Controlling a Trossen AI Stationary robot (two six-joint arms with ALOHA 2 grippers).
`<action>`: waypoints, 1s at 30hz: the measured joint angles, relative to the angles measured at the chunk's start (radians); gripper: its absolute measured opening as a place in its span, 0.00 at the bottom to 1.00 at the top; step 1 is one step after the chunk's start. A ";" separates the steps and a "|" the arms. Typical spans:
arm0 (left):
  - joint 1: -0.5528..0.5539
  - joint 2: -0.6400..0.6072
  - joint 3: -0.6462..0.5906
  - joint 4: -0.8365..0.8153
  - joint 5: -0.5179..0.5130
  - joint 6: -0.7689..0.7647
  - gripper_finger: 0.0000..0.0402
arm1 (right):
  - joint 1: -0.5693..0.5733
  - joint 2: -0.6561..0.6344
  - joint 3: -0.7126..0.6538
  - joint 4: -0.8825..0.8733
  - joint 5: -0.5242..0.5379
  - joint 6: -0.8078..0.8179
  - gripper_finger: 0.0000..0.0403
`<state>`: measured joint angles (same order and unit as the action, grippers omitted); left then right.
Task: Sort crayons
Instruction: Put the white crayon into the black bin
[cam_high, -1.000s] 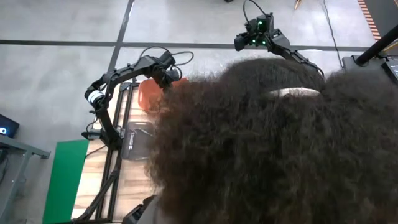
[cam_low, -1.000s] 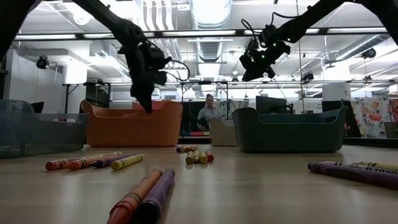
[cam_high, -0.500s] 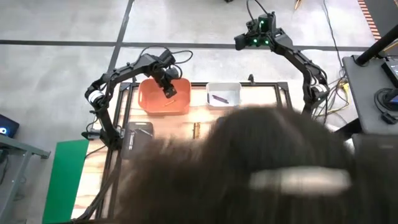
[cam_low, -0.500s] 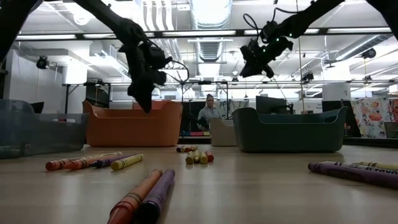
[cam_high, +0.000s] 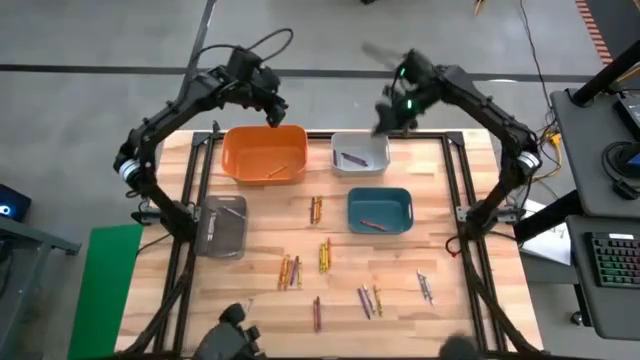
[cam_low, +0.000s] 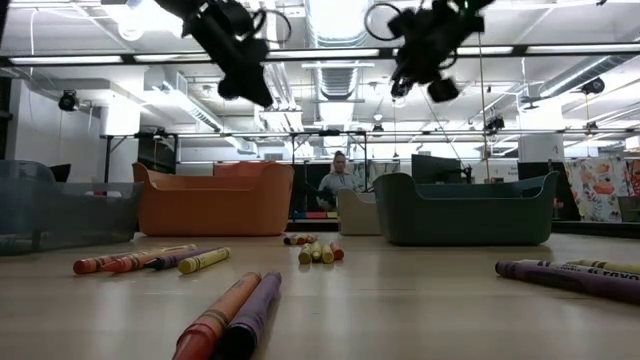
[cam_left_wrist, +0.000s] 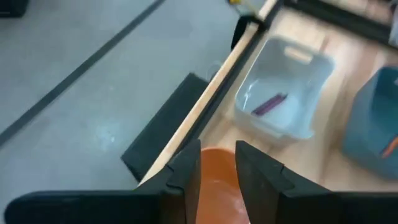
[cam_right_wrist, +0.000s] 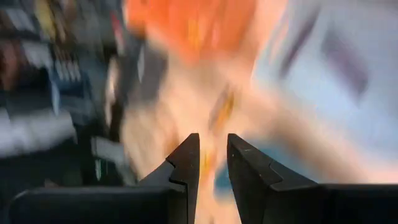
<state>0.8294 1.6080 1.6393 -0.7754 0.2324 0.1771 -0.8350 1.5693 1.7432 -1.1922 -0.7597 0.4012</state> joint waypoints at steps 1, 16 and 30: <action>-0.004 -0.017 -0.001 0.003 0.002 -0.025 0.20 | 0.043 -0.013 0.000 -0.087 0.002 -0.008 0.17; -0.126 -0.206 -0.005 0.087 0.020 -0.078 0.19 | 0.766 -0.308 -0.221 -0.368 0.273 0.558 0.15; -0.250 -0.307 -0.048 0.088 0.015 -0.251 0.19 | 1.232 -0.416 -0.655 -0.044 0.542 0.942 0.11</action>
<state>0.5793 1.3008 1.5913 -0.6877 0.2473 -0.0740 0.3968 1.1537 1.0884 -1.2359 -0.2173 1.3434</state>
